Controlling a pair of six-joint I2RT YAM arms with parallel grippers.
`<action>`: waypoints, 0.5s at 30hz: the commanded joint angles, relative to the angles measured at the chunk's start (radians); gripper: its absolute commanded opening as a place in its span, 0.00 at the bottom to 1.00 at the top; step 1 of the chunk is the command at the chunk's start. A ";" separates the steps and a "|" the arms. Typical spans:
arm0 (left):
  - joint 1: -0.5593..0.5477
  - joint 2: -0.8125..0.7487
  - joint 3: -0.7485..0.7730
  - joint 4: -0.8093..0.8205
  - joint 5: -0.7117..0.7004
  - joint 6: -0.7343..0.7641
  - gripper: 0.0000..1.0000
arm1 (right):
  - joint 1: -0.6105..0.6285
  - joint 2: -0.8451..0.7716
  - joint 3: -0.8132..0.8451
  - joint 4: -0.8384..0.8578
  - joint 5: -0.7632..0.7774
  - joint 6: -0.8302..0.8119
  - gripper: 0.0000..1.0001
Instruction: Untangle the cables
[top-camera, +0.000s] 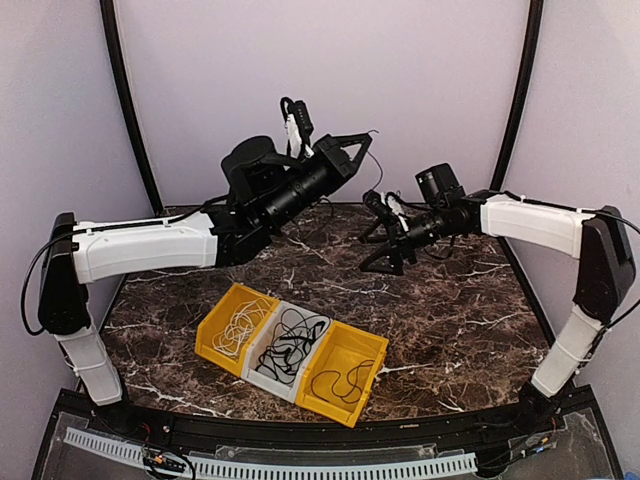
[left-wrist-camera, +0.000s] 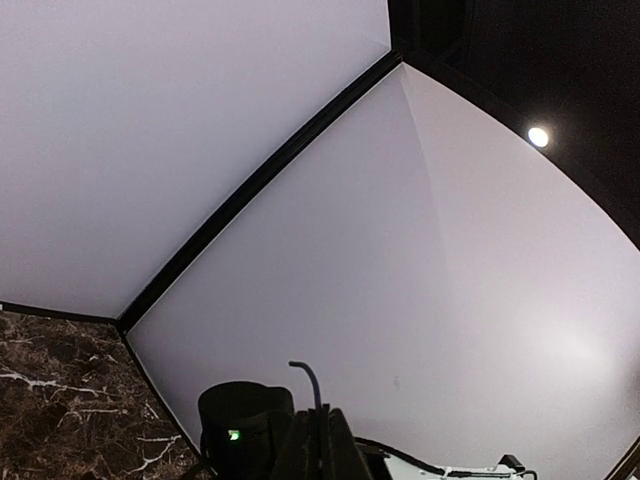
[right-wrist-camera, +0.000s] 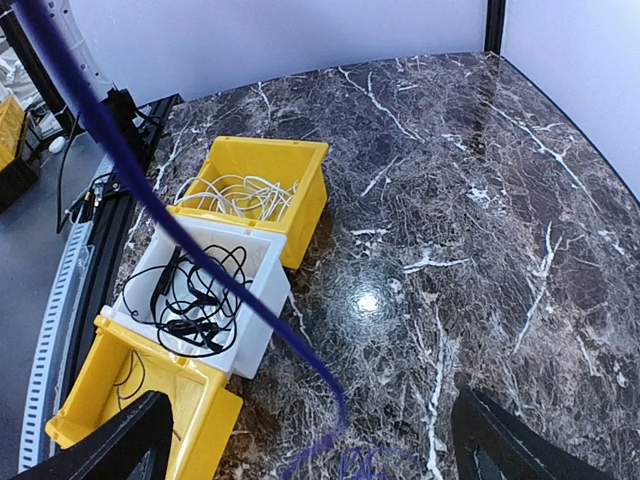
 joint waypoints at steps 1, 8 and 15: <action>-0.001 0.011 0.092 -0.026 0.046 0.017 0.00 | 0.034 0.053 -0.009 0.132 0.057 0.050 0.89; 0.000 -0.002 0.225 -0.113 0.073 0.094 0.00 | -0.012 0.117 -0.078 0.200 0.117 0.138 0.10; -0.003 -0.086 0.384 -0.269 0.046 0.317 0.00 | -0.106 0.176 -0.109 0.143 0.153 0.142 0.10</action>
